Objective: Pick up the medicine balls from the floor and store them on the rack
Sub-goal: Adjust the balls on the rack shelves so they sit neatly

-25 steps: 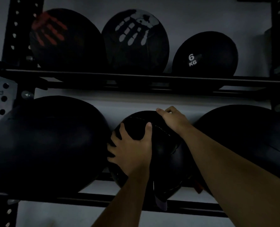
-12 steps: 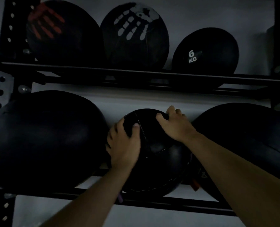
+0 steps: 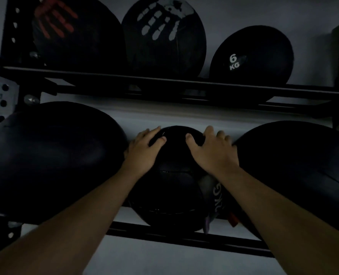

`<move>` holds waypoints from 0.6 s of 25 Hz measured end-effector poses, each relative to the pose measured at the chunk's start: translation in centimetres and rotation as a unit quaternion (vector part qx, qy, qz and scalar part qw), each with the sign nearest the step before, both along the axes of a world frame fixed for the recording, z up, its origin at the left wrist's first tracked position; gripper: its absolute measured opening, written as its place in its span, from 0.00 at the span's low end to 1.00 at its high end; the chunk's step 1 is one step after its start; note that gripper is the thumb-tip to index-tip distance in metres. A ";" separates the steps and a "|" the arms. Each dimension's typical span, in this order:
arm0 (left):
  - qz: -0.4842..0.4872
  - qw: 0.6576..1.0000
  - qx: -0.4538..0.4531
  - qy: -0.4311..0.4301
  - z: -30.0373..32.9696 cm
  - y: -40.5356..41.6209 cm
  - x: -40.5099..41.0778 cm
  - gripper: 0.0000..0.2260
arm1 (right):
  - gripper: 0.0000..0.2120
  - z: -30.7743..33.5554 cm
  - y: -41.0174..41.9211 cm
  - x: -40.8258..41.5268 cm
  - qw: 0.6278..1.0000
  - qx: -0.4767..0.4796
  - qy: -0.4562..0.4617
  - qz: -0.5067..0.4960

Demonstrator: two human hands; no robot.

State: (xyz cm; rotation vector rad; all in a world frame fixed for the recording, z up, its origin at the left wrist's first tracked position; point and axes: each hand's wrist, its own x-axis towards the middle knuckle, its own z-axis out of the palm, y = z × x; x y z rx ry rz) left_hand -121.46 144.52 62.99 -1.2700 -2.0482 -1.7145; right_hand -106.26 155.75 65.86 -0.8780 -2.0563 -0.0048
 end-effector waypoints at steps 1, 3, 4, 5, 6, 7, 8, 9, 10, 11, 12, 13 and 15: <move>0.054 0.998 0.014 -0.021 -0.7 0.5 1.5 0.25 | 0.35 0.8 0.6 0.1 0.999 -0.011 0.008 0.041; 0.136 0.988 0.062 -0.044 -2.8 1.2 4.3 0.26 | 0.29 1.1 1.6 -0.2 0.984 -0.073 0.038 0.156; 0.147 0.984 0.092 -0.039 -3.3 1.3 4.8 0.27 | 0.27 0.7 1.9 -0.5 0.974 -0.106 0.050 0.196; 0.152 0.982 0.110 -0.029 -3.4 1.4 4.8 0.27 | 0.27 0.2 2.2 -0.7 0.967 -0.123 0.061 0.212; 0.153 0.981 0.114 -0.021 -3.2 1.6 4.3 0.27 | 0.27 -0.2 2.4 -1.0 0.966 -0.125 0.077 0.213; 0.154 0.982 0.108 -0.018 -2.9 1.6 3.9 0.26 | 0.27 -0.5 2.4 -1.1 0.966 -0.120 0.095 0.209; 0.156 0.983 0.095 -0.019 -2.6 1.5 3.5 0.25 | 0.27 -0.6 2.2 -1.1 0.965 -0.118 0.112 0.206; 0.160 0.984 0.078 -0.015 -2.5 1.4 3.4 0.25 | 0.26 -0.7 1.7 -1.1 0.964 -0.116 0.133 0.199; 0.163 0.985 0.062 -0.005 -2.5 1.3 3.4 0.24 | 0.26 -1.2 1.0 -1.2 0.966 -0.105 0.157 0.177; 0.156 0.986 0.055 0.004 -2.5 1.1 3.3 0.24 | 0.26 -2.2 -0.1 -1.3 0.970 -0.085 0.177 0.141; 0.128 0.990 0.066 0.002 -2.4 0.8 2.9 0.23 | 0.28 -3.9 -1.2 -1.6 0.975 -0.063 0.187 0.102; 0.084 0.993 0.084 -0.008 -2.0 0.4 2.2 0.22 | 0.30 -5.6 -2.5 -1.9 0.979 -0.039 0.188 0.071; 0.005 0.996 0.079 -0.038 -0.9 -0.3 1.0 0.23 | 0.31 -7.0 -3.7 -2.6 0.977 -0.029 0.198 0.068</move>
